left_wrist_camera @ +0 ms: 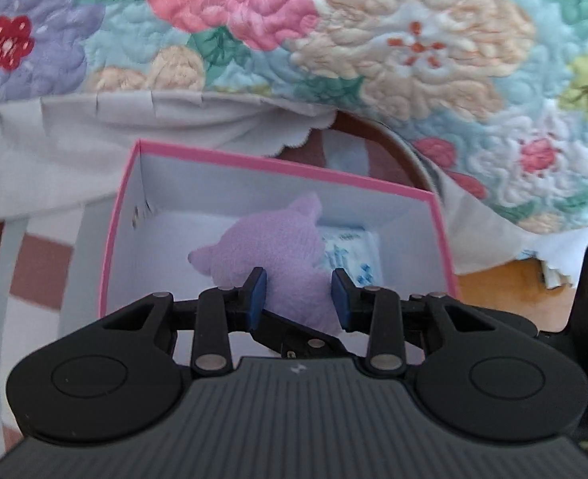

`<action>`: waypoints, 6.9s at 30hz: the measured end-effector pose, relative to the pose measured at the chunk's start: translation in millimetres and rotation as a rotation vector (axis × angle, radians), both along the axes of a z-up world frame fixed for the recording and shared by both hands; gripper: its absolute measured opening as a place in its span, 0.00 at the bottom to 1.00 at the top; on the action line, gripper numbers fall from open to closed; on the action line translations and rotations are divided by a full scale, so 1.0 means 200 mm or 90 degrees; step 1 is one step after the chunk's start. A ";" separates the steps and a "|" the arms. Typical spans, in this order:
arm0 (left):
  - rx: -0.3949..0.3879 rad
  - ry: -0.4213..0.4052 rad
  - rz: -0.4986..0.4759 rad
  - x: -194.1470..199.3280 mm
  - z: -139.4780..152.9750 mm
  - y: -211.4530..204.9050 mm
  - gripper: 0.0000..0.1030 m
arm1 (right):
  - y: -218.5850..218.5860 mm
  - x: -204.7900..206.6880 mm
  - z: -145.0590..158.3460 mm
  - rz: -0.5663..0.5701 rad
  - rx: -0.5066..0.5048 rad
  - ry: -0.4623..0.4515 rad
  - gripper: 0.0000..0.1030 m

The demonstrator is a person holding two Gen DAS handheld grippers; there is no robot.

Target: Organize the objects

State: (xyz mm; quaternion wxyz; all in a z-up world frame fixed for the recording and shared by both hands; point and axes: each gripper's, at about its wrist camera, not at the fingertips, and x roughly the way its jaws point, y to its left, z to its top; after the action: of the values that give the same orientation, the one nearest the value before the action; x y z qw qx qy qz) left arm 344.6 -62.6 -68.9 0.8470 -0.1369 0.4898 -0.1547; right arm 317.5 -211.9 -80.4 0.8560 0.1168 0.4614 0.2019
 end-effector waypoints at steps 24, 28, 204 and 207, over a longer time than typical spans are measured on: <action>0.000 0.072 0.025 0.17 -0.43 -0.02 0.26 | 0.03 0.22 -0.31 0.047 -0.096 0.095 0.53; -0.008 0.077 0.032 0.16 -0.43 -0.05 0.26 | -0.04 0.17 -0.26 0.057 -0.090 0.069 0.54; -0.028 -0.084 -0.029 -0.62 0.49 0.00 0.34 | 0.10 -0.69 0.57 0.126 -0.230 -0.164 0.80; -0.029 -0.053 -0.023 -0.46 0.37 -0.05 0.34 | 0.05 -0.52 0.46 0.104 -0.249 -0.134 0.64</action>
State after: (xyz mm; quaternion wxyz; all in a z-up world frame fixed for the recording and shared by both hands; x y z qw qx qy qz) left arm 253.5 -72.1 4.4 0.8605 -0.1407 0.4526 -0.1867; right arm 213.2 -201.4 11.3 0.8865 -0.1109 0.4077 0.1885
